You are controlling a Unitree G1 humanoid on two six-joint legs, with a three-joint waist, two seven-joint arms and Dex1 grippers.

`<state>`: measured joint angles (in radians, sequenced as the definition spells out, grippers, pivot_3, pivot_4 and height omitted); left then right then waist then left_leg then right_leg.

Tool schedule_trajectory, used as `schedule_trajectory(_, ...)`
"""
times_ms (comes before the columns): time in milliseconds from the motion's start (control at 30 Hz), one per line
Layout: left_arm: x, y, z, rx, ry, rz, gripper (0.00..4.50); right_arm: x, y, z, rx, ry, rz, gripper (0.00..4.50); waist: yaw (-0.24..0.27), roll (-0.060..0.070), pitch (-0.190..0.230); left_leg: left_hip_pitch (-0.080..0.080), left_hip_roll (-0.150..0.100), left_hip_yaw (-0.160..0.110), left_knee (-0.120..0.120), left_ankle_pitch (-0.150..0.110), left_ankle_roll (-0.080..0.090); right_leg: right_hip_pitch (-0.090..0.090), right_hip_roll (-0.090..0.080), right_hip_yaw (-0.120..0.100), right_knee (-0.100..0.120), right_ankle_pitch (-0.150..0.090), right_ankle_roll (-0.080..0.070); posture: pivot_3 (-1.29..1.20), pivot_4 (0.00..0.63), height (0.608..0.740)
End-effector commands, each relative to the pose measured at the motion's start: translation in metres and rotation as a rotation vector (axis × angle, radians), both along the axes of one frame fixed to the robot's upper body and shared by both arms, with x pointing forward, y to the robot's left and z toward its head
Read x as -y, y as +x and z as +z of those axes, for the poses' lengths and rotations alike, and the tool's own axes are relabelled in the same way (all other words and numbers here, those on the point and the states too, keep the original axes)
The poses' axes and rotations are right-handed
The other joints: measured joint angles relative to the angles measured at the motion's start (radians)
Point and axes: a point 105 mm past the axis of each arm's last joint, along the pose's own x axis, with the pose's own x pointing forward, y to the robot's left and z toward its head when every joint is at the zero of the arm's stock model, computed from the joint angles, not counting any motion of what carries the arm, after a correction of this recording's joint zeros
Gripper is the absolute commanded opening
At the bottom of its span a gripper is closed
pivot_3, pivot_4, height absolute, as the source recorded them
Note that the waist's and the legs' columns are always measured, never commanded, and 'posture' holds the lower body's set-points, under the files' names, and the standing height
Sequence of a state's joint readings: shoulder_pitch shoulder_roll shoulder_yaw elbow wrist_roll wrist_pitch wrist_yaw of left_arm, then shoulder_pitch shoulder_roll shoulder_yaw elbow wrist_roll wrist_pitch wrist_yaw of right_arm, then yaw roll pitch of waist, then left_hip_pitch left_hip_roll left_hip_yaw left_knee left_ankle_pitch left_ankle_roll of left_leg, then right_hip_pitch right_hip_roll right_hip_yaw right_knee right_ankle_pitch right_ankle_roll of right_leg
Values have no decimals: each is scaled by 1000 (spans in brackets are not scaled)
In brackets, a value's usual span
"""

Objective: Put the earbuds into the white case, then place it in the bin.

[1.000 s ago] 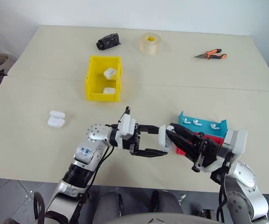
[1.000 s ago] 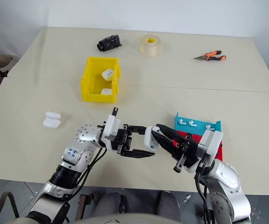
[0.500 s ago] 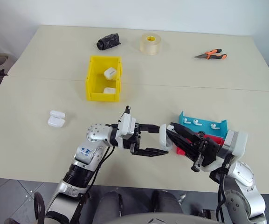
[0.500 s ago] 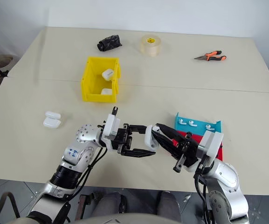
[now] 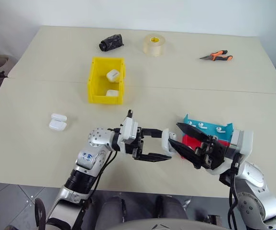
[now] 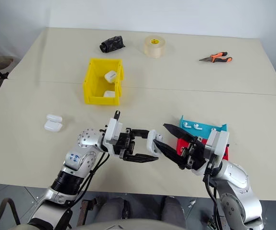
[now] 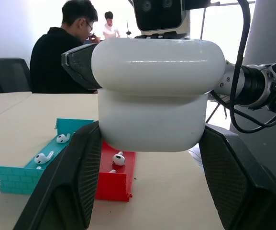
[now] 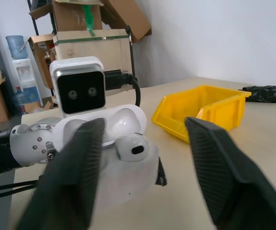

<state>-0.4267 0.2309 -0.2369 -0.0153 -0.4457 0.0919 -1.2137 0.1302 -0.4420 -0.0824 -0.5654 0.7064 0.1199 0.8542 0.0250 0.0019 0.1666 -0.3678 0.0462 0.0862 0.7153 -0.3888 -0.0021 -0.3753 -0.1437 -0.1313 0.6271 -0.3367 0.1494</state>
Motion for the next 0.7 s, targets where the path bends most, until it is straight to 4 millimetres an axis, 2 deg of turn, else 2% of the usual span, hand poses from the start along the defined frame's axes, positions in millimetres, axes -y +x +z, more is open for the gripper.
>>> schedule_trajectory(33, 4, -6, 20, 61, -82, -27, 2706, 5, 1, 2, 0, -34, -11, 4246, 0, 0, 0, 0, 0, 0, 0, 0, 0, 0, 0, 0, 0, 0, 0, 0, 150, 740)
schedule_trajectory(67, 3, -6, 19, 59, -79, -24, 2706, 9, 2, 4, 11, -40, -26, 4435, 1, 0, 0, 0, 0, 0, 0, 0, 0, 0, 0, 0, 0, 0, 0, 0, 150, 740)
schedule_trajectory(200, 0, -4, 13, 57, -49, -4, 2706, 32, 5, 11, 36, -81, -97, 4435, 2, 0, 0, 0, 0, 0, 0, 0, 0, 0, 0, 0, 0, 0, 0, 0, 150, 740)
schedule_trajectory(300, -6, 0, 3, 62, 5, 31, 2706, 60, 3, 9, 29, -153, -167, 4435, 2, 0, 0, 0, 0, 0, 0, 0, 0, 0, 0, 0, 0, 0, 0, 0, 150, 740)
schedule_trajectory(500, -17, 5, -8, 75, 56, 90, 2706, 135, -6, -7, 9, -350, -368, 4435, 3, 0, 0, 0, 0, 1, 0, 0, 0, 0, 0, 1, -1, 0, 0, 0, 150, 740)
schedule_trajectory(633, -15, 9, -7, 85, 35, 124, 2706, 197, -18, -27, -41, -461, -551, 4435, 4, 0, 0, 0, 0, 2, -1, 0, 0, 0, 0, 1, -1, 0, 0, 0, 150, 740)
schedule_trajectory(700, -14, 11, -7, 89, 27, 133, 2706, 212, -21, -33, -61, -490, -596, 4435, 3, 0, 0, 1, 0, 2, -1, 0, 0, 0, 0, 1, -1, 0, 0, 0, 150, 740)
